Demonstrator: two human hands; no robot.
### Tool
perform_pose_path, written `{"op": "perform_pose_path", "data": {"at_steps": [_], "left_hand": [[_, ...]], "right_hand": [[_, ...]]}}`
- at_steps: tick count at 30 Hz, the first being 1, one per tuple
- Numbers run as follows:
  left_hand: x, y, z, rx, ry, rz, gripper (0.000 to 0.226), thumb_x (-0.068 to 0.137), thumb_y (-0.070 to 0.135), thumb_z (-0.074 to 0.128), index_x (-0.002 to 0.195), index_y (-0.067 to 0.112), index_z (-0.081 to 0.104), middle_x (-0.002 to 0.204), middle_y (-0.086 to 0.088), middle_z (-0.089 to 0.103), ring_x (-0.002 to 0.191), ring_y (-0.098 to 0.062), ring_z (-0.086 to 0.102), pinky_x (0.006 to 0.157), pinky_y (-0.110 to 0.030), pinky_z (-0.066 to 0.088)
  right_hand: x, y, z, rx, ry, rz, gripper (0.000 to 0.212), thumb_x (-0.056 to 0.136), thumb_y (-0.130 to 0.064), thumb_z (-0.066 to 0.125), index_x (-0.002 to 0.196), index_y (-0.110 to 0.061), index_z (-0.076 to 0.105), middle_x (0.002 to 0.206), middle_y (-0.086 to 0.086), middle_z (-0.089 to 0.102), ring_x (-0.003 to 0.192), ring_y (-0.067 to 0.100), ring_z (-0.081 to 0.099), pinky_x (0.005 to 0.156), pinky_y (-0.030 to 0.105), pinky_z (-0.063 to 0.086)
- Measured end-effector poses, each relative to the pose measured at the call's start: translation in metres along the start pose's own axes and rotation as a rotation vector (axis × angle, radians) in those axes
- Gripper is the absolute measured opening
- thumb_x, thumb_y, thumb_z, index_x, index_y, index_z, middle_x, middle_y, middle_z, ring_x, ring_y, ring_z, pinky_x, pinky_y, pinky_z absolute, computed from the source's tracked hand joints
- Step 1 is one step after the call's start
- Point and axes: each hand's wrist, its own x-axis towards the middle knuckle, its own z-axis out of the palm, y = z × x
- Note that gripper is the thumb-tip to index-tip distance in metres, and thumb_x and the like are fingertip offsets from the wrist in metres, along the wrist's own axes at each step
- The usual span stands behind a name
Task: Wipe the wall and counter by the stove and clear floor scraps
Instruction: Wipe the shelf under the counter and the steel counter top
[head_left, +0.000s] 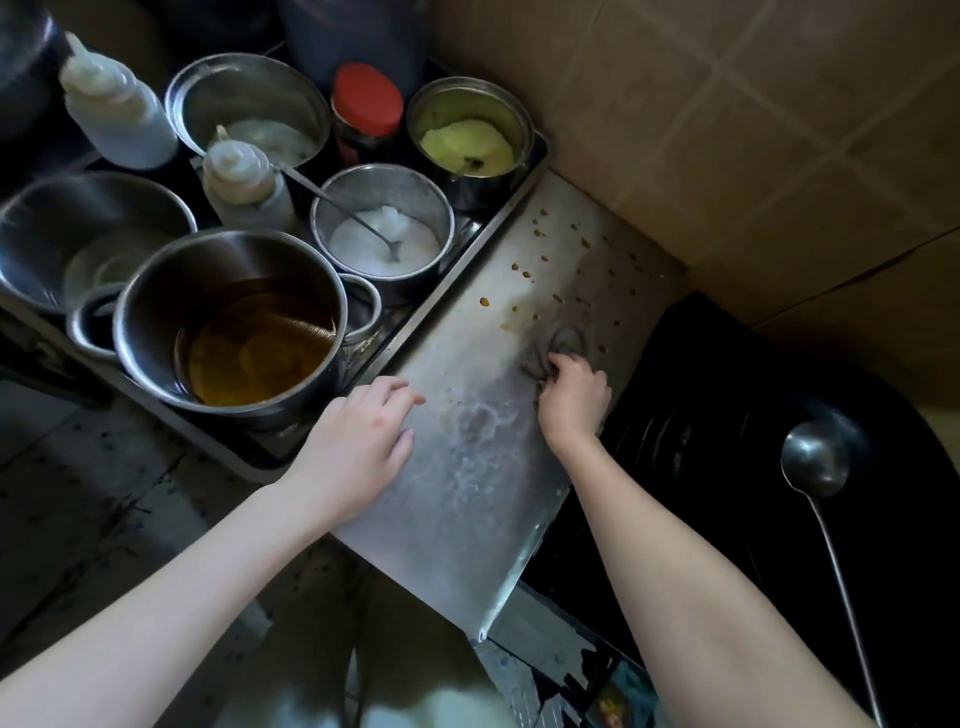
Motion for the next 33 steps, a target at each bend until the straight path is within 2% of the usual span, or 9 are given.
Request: {"op": "perform_pose_path", "data": {"at_steps": [5, 8, 12, 14, 17, 23, 29, 31, 33], "left_hand": [[0.004, -0.004, -0.004, 0.001, 0.013, -0.005, 0.03, 0.088, 0.019, 0.059, 0.118, 0.013, 0.058, 0.125, -0.008, 0.055, 0.107, -0.026, 0.058, 0.083, -0.039, 0.049], [0.005, -0.005, -0.005, -0.013, 0.012, -0.021, 0.031, 0.089, 0.02, 0.057, 0.12, 0.014, 0.057, 0.127, -0.007, 0.054, 0.107, -0.026, 0.057, 0.083, -0.039, 0.049], [0.01, -0.004, -0.005, -0.031, 0.024, -0.033, 0.032, 0.09, 0.02, 0.056, 0.122, 0.014, 0.056, 0.127, -0.006, 0.053, 0.109, -0.027, 0.056, 0.084, -0.04, 0.047], [0.013, -0.002, -0.005, -0.046, 0.036, -0.037, 0.032, 0.089, 0.019, 0.058, 0.121, 0.014, 0.057, 0.125, -0.006, 0.053, 0.107, -0.028, 0.056, 0.084, -0.04, 0.045], [0.016, 0.001, -0.005, -0.052, 0.041, -0.024, 0.031, 0.088, 0.018, 0.059, 0.118, 0.015, 0.057, 0.124, -0.006, 0.054, 0.106, -0.028, 0.057, 0.083, -0.039, 0.044], [0.024, 0.004, 0.005, -0.057, 0.057, -0.021, 0.027, 0.087, 0.019, 0.056, 0.114, 0.014, 0.061, 0.12, -0.008, 0.058, 0.103, -0.03, 0.06, 0.081, -0.041, 0.048], [0.041, 0.008, 0.011, -0.064, 0.066, -0.024, 0.03, 0.081, 0.028, 0.046, 0.103, 0.016, 0.064, 0.106, -0.005, 0.064, 0.09, -0.029, 0.065, 0.071, -0.038, 0.052], [0.049, 0.009, 0.013, -0.063, 0.078, -0.025, 0.023, 0.079, 0.021, 0.062, 0.101, 0.016, 0.064, 0.105, -0.006, 0.065, 0.089, -0.029, 0.066, 0.07, -0.039, 0.052], [0.058, 0.01, 0.013, -0.074, 0.059, -0.034, 0.029, 0.076, 0.015, 0.071, 0.105, 0.015, 0.064, 0.109, -0.007, 0.063, 0.094, -0.03, 0.064, 0.074, -0.039, 0.05]], "right_hand": [[0.014, -0.054, 0.005, 0.004, -0.095, -0.135, 0.038, 0.09, -0.014, 0.05, 0.126, -0.026, 0.057, 0.135, 0.005, 0.053, 0.112, 0.034, 0.047, 0.093, 0.038, 0.036], [0.023, -0.084, 0.007, -0.028, -0.148, -0.226, 0.042, 0.09, -0.008, 0.046, 0.127, -0.025, 0.056, 0.134, 0.007, 0.053, 0.115, 0.034, 0.045, 0.093, 0.038, 0.035], [0.035, -0.086, 0.001, -0.104, -0.205, -0.269, 0.039, 0.089, -0.011, 0.049, 0.122, -0.03, 0.057, 0.13, 0.003, 0.055, 0.114, 0.031, 0.047, 0.094, 0.041, 0.031], [0.036, -0.074, -0.004, -0.119, -0.217, -0.291, 0.039, 0.09, -0.015, 0.048, 0.124, -0.033, 0.055, 0.134, -0.001, 0.052, 0.117, 0.03, 0.047, 0.099, 0.045, 0.029], [0.038, -0.043, -0.01, -0.093, -0.162, -0.218, 0.037, 0.092, -0.02, 0.045, 0.125, -0.035, 0.055, 0.14, -0.006, 0.049, 0.12, 0.031, 0.045, 0.097, 0.045, 0.031], [0.049, 0.023, -0.022, -0.06, -0.054, 0.04, 0.035, 0.093, -0.023, 0.047, 0.125, -0.034, 0.056, 0.135, -0.003, 0.054, 0.118, 0.031, 0.047, 0.093, 0.043, 0.035], [0.061, 0.012, -0.014, 0.006, 0.024, 0.173, 0.038, 0.092, -0.013, 0.047, 0.125, -0.03, 0.058, 0.127, 0.004, 0.06, 0.112, 0.032, 0.049, 0.091, 0.04, 0.038], [0.066, -0.004, -0.01, 0.015, 0.012, 0.141, 0.038, 0.092, -0.013, 0.046, 0.125, -0.03, 0.058, 0.126, 0.004, 0.061, 0.11, 0.033, 0.05, 0.091, 0.04, 0.038], [0.073, -0.02, -0.006, 0.004, -0.021, 0.069, 0.037, 0.093, -0.016, 0.046, 0.126, -0.031, 0.057, 0.126, 0.003, 0.06, 0.11, 0.032, 0.05, 0.09, 0.039, 0.037]]}}
